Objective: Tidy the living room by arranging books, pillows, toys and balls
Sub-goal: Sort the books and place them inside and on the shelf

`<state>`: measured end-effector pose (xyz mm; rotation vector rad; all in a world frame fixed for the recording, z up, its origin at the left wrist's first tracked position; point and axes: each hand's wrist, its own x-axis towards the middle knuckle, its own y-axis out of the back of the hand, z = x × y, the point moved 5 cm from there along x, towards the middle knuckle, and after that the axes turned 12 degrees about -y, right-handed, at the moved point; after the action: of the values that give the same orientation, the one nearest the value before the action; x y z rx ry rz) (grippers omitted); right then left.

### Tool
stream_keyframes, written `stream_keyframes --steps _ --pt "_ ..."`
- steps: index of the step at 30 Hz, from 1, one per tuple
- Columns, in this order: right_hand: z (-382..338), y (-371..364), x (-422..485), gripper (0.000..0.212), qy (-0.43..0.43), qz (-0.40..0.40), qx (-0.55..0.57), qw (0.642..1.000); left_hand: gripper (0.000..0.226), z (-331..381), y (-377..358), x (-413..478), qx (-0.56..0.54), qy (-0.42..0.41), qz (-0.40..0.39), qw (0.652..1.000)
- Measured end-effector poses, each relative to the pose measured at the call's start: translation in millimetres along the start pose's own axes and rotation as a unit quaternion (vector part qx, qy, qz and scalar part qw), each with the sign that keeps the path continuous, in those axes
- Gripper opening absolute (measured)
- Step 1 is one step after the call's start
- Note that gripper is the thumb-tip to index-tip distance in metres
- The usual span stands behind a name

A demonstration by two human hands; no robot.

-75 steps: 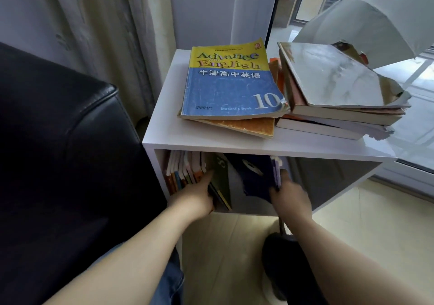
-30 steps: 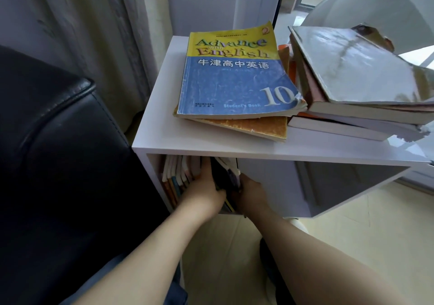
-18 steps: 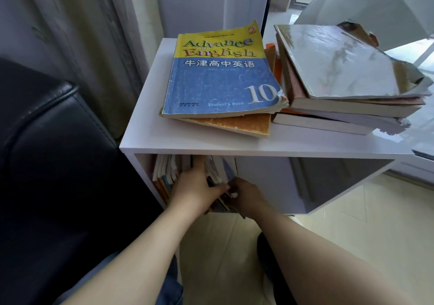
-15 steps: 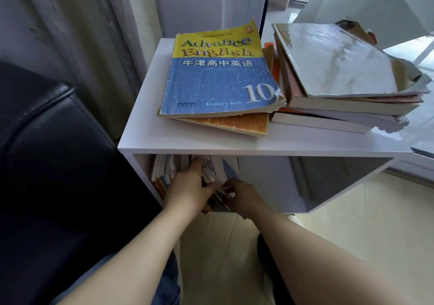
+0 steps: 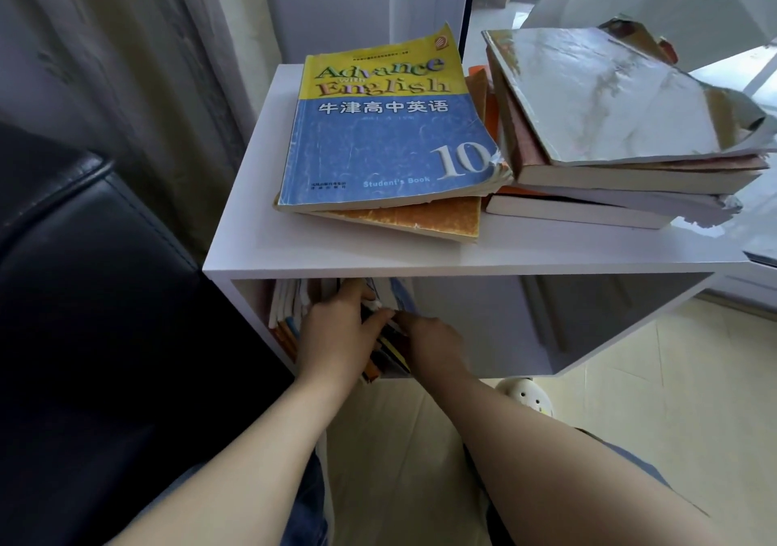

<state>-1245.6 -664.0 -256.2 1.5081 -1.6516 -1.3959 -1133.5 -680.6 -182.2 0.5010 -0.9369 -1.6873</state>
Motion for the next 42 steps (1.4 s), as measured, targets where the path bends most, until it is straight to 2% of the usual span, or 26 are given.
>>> stream_keyframes --steps 4,9,15,19,23,30,33,37,42 --pt "-0.2 -3.3 3.3 0.029 -0.016 0.013 -0.035 0.999 0.029 -5.5 -0.1 1.6 -0.011 0.011 0.002 1.0" --pt "2.2 -8.1 6.5 0.027 -0.026 -0.018 -0.02 0.999 0.038 -9.1 -5.0 -1.7 0.046 0.002 -0.053 0.997" --pt "3.4 -13.2 9.5 0.027 -0.036 -0.044 0.018 0.998 0.037 -8.8 -1.1 -5.8 0.091 0.007 -0.013 0.996" --pt "4.7 -19.1 14.1 0.027 -0.041 -0.05 0.031 0.997 0.038 -9.2 -2.6 -4.7 0.076 0.051 -0.001 0.996" --pt "10.2 -16.7 21.2 0.034 -0.044 -0.098 0.093 0.99 0.037 -16.4 0.8 -2.2 0.091 0.064 0.001 0.994" --pt "10.7 -12.2 20.3 0.032 -0.027 -0.103 0.085 0.991 0.024 -15.6 2.5 -4.5 0.028 0.085 0.01 0.996" --pt "2.1 -9.3 13.6 0.033 0.011 -0.095 0.014 0.995 0.022 -15.0 1.2 -12.9 0.007 0.097 0.002 0.995" --pt "-10.8 -8.8 6.5 0.035 0.048 -0.069 -0.05 0.995 0.032 -18.5 -0.5 -15.3 -0.004 0.119 -0.036 0.992" --pt "-9.0 -9.4 -2.7 0.031 0.088 -0.071 -0.06 0.992 0.009 -27.0 -4.2 -17.2 -0.098 0.178 -0.095 0.974"
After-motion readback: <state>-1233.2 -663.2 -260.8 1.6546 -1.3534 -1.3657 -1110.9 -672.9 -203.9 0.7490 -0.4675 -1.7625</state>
